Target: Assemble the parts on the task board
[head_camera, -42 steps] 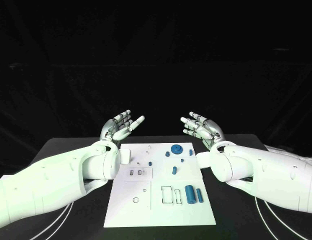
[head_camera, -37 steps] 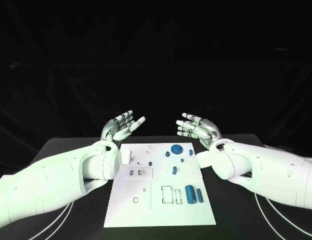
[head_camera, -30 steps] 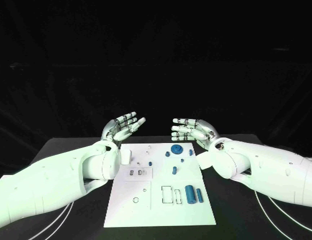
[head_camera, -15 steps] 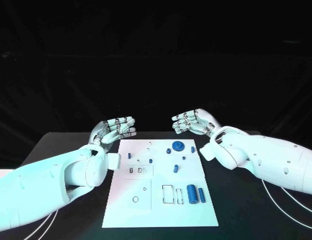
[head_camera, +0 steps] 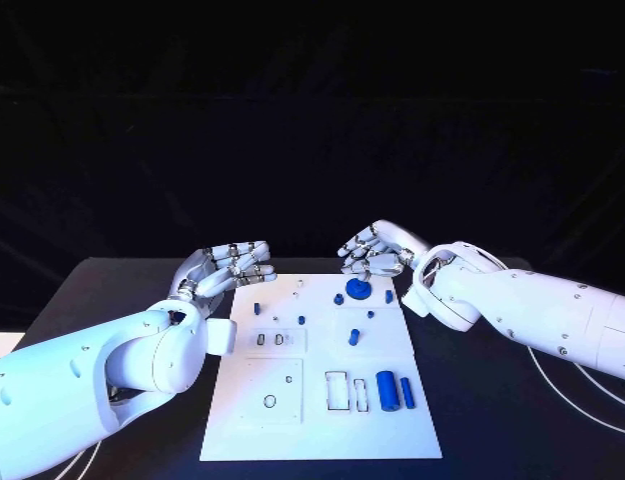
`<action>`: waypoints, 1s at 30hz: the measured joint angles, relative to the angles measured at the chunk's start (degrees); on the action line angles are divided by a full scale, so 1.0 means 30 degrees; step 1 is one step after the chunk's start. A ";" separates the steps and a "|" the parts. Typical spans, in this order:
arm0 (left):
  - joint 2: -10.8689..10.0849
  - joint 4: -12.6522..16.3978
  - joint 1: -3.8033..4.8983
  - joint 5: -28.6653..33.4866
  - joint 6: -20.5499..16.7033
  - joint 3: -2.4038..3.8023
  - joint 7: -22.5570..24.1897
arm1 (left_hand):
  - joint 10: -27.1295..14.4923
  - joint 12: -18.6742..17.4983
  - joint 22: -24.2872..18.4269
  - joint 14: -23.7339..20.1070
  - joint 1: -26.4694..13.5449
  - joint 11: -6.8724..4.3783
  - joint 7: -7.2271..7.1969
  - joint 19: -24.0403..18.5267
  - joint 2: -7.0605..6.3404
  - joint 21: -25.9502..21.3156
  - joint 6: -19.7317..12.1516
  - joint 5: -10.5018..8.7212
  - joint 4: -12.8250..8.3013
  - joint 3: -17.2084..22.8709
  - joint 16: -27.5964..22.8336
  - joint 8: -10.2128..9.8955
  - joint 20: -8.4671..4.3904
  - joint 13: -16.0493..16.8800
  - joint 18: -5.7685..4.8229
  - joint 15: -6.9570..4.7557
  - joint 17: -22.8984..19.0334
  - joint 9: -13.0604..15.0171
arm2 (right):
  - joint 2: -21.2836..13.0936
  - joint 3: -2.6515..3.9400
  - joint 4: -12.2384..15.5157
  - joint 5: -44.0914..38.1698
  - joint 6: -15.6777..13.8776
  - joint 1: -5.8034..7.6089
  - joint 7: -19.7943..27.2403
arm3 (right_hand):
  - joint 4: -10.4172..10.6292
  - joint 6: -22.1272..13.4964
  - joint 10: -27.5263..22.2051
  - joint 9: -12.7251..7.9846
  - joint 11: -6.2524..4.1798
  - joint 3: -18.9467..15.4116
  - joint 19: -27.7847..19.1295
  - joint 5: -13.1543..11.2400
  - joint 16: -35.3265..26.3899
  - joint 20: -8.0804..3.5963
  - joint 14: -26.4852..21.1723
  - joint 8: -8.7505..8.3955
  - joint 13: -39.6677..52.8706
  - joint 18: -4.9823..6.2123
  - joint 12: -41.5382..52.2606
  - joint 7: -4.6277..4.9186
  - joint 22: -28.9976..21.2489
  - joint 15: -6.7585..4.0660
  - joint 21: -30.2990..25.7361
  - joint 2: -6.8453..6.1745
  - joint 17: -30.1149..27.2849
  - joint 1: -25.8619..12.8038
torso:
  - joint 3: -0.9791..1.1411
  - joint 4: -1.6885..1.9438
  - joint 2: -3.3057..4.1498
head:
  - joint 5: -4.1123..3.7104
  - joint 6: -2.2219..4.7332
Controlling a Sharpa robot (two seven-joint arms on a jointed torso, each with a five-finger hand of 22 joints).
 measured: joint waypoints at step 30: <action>-0.0932 0.2400 0.0171 0.0007 0.0568 0.0192 -0.0356 | 0.0010 0.0000 0.0042 0.0055 0.0000 -0.0010 -0.0001 0.0261 -0.0001 0.0076 -0.0003 -0.0002 -0.0103 0.0000 0.0000 -0.0073 -0.0119 -0.0007 -0.0028 -0.0057 0.0168 -0.0004 | 0.0591 0.0118 0.0078 -1.0224 0.2941 0.0221 -0.4643 | 0.0842 0.0334 -0.0259 -0.0019 -0.0297 0.1835 0.0956 -0.0081 0.6934 -0.0356 0.0643 -0.0201 -0.0005 -0.0601 -0.0233 -0.0339 1.0175 -0.0372 1.0744 -0.1000 0.5852 -0.1001 | -0.0082 0.0705 0.1710 | -0.0507 0.0502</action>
